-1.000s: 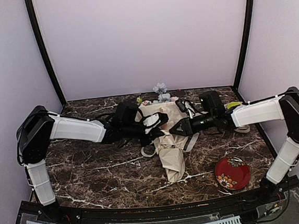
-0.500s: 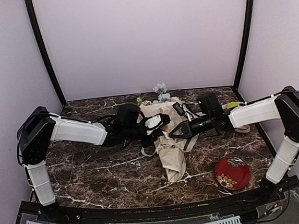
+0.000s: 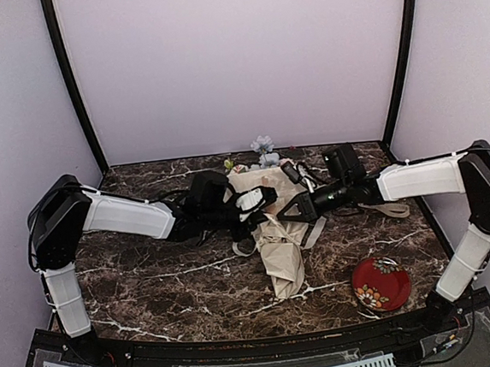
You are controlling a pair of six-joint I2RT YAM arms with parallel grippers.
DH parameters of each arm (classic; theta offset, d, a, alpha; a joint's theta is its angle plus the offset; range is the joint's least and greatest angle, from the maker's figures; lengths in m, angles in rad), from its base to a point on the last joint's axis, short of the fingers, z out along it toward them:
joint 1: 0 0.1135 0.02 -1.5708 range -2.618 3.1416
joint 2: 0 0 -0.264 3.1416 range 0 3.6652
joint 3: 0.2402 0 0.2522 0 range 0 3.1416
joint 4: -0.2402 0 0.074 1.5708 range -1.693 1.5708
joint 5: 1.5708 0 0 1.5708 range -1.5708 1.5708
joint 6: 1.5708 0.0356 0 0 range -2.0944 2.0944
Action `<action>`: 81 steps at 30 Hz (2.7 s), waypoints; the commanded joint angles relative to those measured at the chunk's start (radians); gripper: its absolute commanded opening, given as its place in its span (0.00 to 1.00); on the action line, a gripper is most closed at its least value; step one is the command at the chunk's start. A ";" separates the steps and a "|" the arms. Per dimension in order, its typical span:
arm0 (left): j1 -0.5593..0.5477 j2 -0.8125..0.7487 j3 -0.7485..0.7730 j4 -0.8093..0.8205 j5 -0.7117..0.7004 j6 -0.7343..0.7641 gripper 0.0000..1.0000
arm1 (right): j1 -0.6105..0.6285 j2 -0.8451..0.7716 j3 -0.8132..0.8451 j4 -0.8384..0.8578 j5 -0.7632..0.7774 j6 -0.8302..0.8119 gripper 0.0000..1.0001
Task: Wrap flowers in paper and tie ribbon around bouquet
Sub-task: Cross the half-tied ribbon over the folded bouquet.
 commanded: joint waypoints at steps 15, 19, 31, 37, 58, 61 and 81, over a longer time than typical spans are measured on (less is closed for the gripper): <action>-0.007 -0.034 -0.053 0.072 0.019 0.019 0.00 | -0.009 0.189 0.193 -0.074 -0.023 -0.101 0.03; -0.007 -0.034 -0.059 0.079 0.009 0.025 0.00 | -0.010 0.202 0.194 -0.091 -0.091 -0.133 0.10; -0.007 -0.008 -0.068 0.114 -0.071 0.005 0.24 | -0.010 0.271 0.301 -0.238 -0.174 -0.255 0.21; -0.007 0.008 -0.065 0.144 -0.128 -0.016 0.26 | -0.009 0.266 0.298 -0.307 -0.215 -0.315 0.16; -0.007 -0.017 -0.113 0.196 -0.025 -0.039 0.19 | 0.012 0.230 0.245 -0.234 -0.163 -0.237 0.26; -0.007 -0.018 -0.113 0.198 -0.032 -0.042 0.19 | 0.016 0.238 0.248 -0.226 -0.148 -0.226 0.14; -0.007 -0.086 -0.175 0.235 0.008 0.041 0.26 | 0.009 0.168 0.225 -0.252 -0.162 -0.234 0.14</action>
